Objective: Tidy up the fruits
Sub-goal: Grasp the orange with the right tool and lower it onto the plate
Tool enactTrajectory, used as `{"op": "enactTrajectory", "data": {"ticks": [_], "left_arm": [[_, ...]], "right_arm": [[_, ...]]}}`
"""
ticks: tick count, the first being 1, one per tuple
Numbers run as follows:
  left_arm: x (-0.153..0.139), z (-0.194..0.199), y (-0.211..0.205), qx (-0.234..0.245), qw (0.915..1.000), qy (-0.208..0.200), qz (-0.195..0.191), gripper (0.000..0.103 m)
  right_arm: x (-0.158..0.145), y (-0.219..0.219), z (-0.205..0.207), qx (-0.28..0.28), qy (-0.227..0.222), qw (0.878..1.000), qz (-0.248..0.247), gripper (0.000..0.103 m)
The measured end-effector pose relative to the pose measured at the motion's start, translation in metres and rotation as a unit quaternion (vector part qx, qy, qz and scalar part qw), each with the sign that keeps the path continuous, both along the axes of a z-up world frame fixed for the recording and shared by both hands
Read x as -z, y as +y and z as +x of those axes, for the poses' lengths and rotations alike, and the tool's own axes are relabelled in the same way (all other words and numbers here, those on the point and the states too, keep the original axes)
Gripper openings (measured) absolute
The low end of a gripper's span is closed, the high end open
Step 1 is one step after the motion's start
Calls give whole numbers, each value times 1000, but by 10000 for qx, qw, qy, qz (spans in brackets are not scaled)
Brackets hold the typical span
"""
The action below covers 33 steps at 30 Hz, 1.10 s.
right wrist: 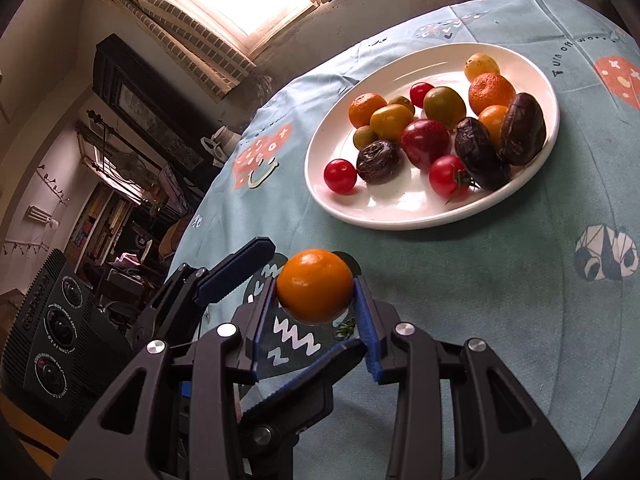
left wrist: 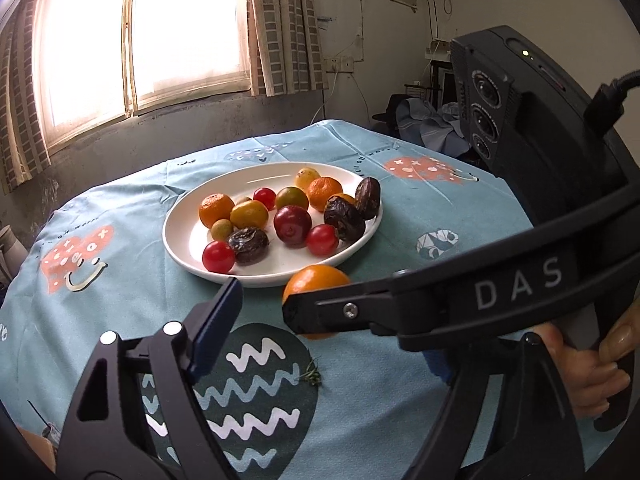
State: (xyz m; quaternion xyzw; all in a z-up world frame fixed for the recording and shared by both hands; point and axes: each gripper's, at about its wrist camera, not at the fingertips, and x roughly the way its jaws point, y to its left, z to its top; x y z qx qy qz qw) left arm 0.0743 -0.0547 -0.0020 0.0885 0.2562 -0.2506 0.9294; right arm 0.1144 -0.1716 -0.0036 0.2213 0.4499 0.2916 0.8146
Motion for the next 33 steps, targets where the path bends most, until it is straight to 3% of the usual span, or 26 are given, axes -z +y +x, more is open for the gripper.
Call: {"op": "enactTrajectory", "data": {"ticks": [5, 7, 10, 13, 16, 19, 23, 26, 30, 33], "left_arm": [[-6, -6, 6, 98, 9999, -80, 75, 82], [-9, -8, 9, 129, 9999, -49, -45, 75], [-11, -10, 7, 290, 9994, 25, -184, 51], [-10, -8, 10, 257, 9993, 30, -259, 44], [-16, -7, 9, 223, 9991, -11, -354, 42], [-28, 5, -1, 156, 9997, -127, -162, 39], [-52, 36, -17, 275, 9993, -240, 120, 38], [-63, 65, -22, 289, 9992, -260, 105, 39], [-56, 104, -23, 193, 9998, -58, 28, 39], [-32, 126, -23, 95, 9996, 266, 81, 39]], "right_arm": [[-11, -1, -6, -127, -180, 9997, 115, 39], [-15, 1, -8, -157, -257, 9995, 101, 39], [-11, 1, -7, -166, -156, 9996, 166, 39], [-10, -2, -6, -152, -95, 9995, 265, 39], [-16, -7, -5, -116, -114, 9990, 414, 39], [-27, -13, 6, -10, -168, 9988, 456, 39], [-52, -23, 29, 157, -397, 9986, 327, 39], [-65, -27, 52, 279, -531, 9981, 162, 39], [-57, -26, 90, 299, -459, 9985, -39, 39], [-30, -23, 114, 272, -205, 9993, -180, 39]]}}
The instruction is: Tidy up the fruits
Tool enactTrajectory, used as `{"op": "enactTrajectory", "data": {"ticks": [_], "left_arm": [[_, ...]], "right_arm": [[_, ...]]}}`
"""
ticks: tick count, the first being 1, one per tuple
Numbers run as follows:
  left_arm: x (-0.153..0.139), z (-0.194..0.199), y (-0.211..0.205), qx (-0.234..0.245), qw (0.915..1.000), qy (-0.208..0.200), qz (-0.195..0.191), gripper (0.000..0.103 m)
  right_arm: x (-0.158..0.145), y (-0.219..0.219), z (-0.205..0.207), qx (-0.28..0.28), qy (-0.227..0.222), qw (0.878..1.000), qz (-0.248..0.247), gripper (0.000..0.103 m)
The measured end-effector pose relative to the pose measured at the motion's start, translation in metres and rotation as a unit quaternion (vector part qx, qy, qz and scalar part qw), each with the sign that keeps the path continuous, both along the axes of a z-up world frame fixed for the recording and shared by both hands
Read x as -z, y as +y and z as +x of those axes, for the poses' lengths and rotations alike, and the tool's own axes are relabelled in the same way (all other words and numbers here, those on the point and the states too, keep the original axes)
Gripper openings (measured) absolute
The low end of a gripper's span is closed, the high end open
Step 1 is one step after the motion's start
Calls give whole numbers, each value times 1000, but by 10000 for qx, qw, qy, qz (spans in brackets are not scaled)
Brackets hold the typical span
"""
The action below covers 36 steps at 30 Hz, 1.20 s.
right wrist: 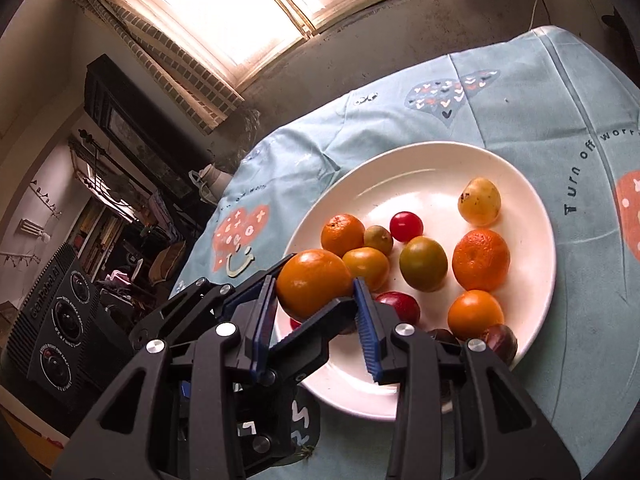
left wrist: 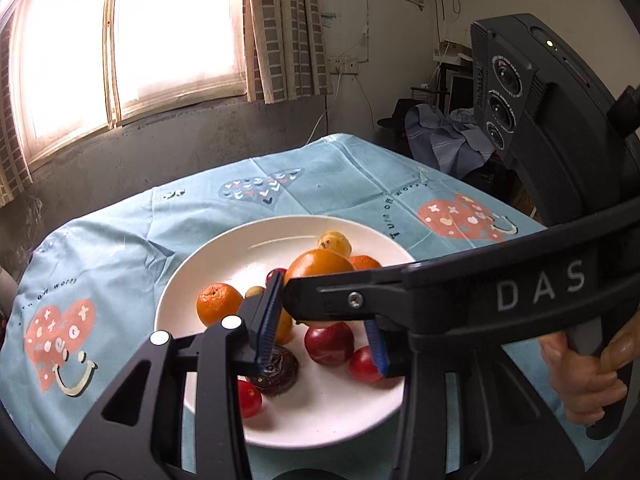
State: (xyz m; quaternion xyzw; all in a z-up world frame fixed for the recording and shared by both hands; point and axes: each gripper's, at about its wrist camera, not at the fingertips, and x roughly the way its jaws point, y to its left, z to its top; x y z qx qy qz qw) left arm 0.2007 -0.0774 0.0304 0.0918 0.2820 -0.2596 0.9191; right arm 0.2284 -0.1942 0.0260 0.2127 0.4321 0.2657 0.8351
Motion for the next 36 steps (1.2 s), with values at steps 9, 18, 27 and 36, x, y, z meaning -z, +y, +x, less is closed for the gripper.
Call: {"op": "enactTrajectory", "data": {"ticks": [9, 18, 27, 36], "left_arm": [[30, 22, 5, -419, 9987, 295, 82, 60], [14, -9, 12, -798, 9965, -5, 243, 67], [10, -90, 29, -2189, 9724, -389, 714, 94], [3, -150, 51, -2846, 9542, -901, 200, 101]], "right_arm": [[21, 12, 9, 46, -64, 9987, -511, 58], [4, 1, -19, 454, -306, 9967, -599, 60], [-11, -9, -123, 1667, -1398, 9631, -1585, 66], [5, -4, -167, 2117, -1806, 9347, -2211, 96]]}}
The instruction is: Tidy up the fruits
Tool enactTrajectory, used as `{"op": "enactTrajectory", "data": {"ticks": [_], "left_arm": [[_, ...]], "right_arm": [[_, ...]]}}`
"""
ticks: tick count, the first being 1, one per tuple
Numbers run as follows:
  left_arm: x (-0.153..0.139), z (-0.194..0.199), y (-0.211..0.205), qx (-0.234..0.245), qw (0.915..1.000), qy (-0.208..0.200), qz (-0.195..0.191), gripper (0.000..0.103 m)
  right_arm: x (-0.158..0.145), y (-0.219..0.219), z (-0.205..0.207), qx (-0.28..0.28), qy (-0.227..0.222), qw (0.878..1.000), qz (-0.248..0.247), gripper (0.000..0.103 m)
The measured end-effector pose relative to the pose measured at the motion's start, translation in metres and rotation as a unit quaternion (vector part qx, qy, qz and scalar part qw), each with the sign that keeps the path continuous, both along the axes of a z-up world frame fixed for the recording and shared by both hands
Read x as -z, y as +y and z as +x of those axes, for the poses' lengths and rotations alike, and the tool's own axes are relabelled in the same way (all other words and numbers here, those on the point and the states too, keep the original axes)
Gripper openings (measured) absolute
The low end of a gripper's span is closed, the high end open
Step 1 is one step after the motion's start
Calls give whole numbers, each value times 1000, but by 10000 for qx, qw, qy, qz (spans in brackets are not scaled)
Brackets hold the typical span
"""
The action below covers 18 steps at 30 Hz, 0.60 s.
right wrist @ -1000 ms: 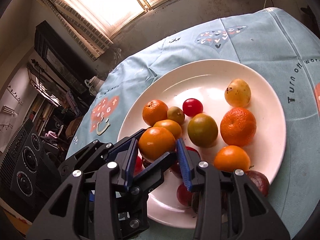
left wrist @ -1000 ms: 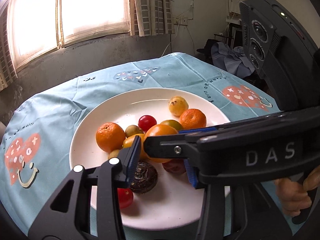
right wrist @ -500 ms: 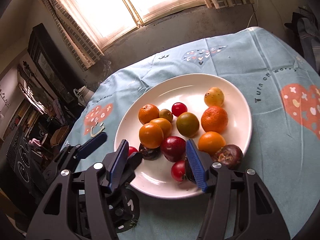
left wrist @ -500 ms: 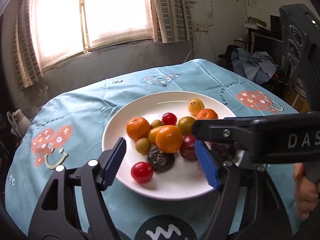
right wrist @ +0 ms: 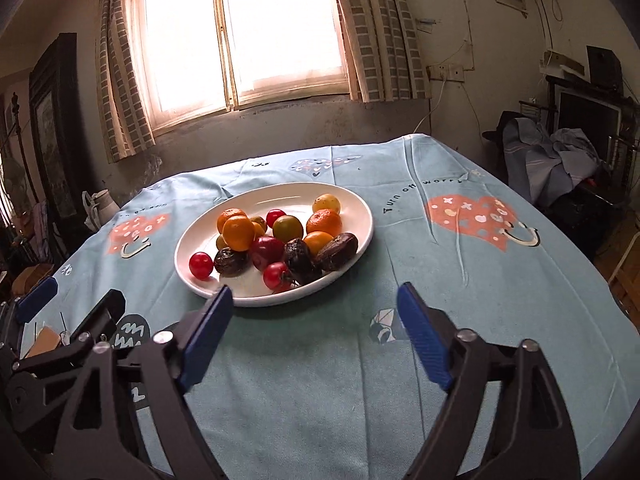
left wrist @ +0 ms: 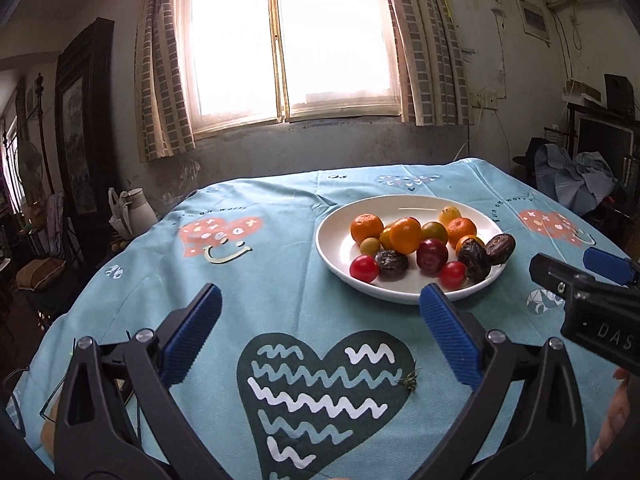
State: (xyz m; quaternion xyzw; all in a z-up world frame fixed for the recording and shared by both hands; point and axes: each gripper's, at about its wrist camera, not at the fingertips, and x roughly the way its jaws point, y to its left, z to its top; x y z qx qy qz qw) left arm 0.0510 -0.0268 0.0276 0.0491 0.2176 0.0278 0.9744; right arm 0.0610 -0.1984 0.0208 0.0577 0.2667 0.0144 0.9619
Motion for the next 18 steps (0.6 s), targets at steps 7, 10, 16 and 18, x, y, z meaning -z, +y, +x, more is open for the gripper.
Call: {"op": "enactTrajectory", "data": {"ticks": [7, 10, 16, 18], "left_arm": [[8, 13, 2, 150, 9989, 401, -175, 101], [9, 12, -1, 222, 9987, 408, -193, 101], [11, 12, -4, 218, 9987, 453, -118, 101], [11, 12, -4, 215, 9986, 447, -156, 101]], "right_arm": [[-1, 4, -9, 45, -277, 9996, 11, 102], [1, 8, -7, -9, -151, 9999, -79, 102], [4, 6, -5, 60, 50, 9999, -79, 102], [2, 3, -6, 118, 12, 9999, -105, 102]]}}
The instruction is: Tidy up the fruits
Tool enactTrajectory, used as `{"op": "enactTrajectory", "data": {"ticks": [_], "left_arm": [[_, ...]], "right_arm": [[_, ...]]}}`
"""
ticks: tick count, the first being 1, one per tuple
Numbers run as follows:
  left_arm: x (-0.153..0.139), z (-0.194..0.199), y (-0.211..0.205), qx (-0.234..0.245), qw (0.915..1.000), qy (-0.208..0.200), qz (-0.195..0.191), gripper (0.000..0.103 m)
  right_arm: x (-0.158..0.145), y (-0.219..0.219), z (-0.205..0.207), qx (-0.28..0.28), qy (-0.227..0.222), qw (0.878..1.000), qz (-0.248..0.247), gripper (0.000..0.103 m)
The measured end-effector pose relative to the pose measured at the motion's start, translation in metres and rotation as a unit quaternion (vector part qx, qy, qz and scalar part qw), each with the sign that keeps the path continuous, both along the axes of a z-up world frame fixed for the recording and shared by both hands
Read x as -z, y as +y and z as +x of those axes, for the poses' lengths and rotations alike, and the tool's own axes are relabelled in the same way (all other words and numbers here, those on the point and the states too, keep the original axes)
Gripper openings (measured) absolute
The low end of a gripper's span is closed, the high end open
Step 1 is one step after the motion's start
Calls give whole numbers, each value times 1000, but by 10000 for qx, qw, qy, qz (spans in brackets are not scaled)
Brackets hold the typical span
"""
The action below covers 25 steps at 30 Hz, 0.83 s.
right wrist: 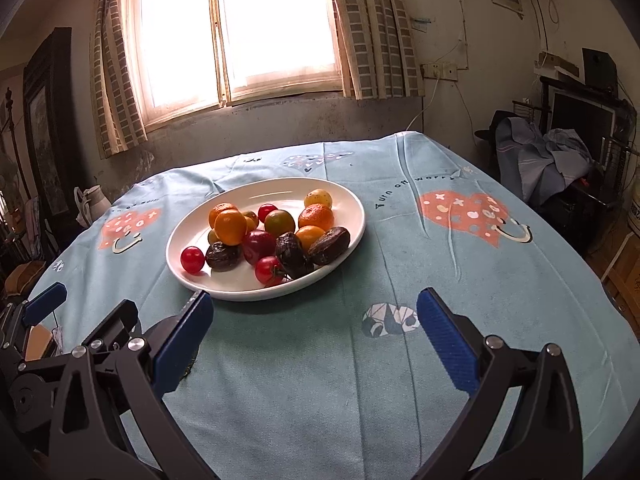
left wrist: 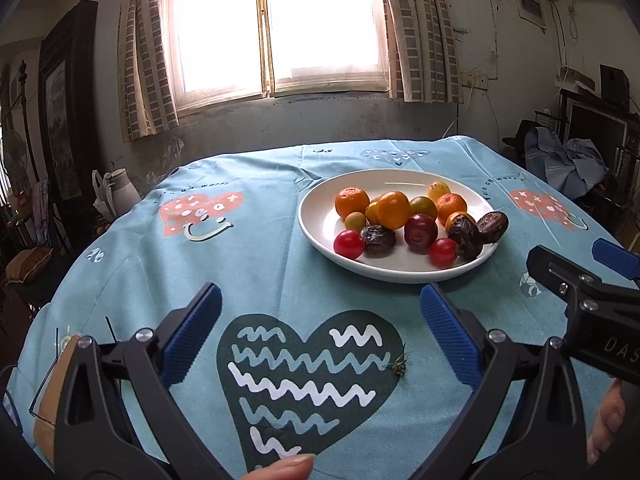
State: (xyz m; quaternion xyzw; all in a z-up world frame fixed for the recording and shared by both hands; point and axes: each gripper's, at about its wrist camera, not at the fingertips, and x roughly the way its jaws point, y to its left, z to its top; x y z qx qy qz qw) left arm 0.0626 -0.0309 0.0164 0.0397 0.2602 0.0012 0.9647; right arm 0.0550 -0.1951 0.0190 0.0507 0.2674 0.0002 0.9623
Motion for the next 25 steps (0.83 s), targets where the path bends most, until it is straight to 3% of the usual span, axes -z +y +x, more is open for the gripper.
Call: {"op": "enactTrajectory", "data": {"ticks": [15, 25], "left_arm": [[0, -5, -1, 40, 9999, -142, 22, 101], [0, 0, 2, 48, 10000, -23, -66, 101]], "right_arm": [[3, -2, 4, 29, 144, 9999, 11, 102], [3, -3, 3, 29, 123, 9999, 14, 102]]}}
